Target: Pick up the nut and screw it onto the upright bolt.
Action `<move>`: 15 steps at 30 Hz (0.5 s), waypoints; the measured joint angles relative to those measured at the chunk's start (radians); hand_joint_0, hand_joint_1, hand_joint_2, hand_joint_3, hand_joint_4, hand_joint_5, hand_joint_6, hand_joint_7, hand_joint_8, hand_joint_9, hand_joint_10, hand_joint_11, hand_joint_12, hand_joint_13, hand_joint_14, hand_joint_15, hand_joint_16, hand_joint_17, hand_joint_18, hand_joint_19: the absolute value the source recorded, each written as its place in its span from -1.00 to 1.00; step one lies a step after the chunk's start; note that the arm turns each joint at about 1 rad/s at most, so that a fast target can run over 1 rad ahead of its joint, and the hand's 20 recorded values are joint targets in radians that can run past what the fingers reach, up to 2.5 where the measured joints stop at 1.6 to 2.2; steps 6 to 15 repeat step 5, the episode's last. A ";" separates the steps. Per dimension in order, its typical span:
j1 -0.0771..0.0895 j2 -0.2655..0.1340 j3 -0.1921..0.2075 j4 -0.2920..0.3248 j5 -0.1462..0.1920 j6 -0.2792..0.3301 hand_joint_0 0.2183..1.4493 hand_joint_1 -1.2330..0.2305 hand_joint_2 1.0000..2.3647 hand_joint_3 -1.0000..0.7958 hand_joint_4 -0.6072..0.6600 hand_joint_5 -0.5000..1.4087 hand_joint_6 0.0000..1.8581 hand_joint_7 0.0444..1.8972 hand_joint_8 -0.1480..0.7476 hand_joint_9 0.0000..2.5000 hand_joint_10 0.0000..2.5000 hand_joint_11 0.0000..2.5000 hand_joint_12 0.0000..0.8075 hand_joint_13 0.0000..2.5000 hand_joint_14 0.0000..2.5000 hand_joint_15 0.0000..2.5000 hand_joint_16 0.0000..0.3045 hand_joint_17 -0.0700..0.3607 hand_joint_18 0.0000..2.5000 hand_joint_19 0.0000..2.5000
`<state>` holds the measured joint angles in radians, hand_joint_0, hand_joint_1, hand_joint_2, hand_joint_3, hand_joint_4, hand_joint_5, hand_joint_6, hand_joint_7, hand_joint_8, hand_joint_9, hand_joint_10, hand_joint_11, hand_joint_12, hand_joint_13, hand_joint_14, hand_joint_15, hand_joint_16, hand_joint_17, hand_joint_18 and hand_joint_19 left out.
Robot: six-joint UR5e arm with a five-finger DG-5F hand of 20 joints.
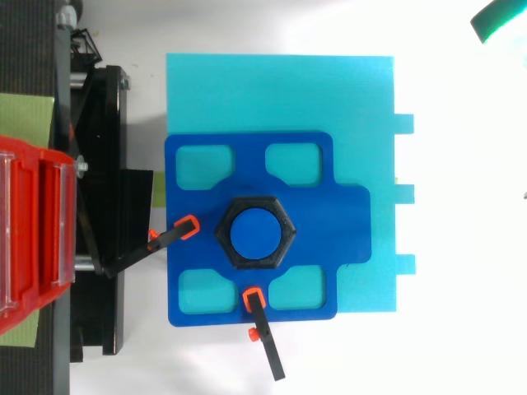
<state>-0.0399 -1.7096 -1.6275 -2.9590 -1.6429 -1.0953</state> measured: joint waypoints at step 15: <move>0.000 0.000 0.000 0.000 0.000 0.000 -0.54 0.15 -1.00 -0.44 0.19 -0.71 -0.46 -0.31 -0.21 -0.85 -1.00 -1.00 -0.14 -0.91 -1.00 -1.00 -0.72 -0.22 -1.00 -1.00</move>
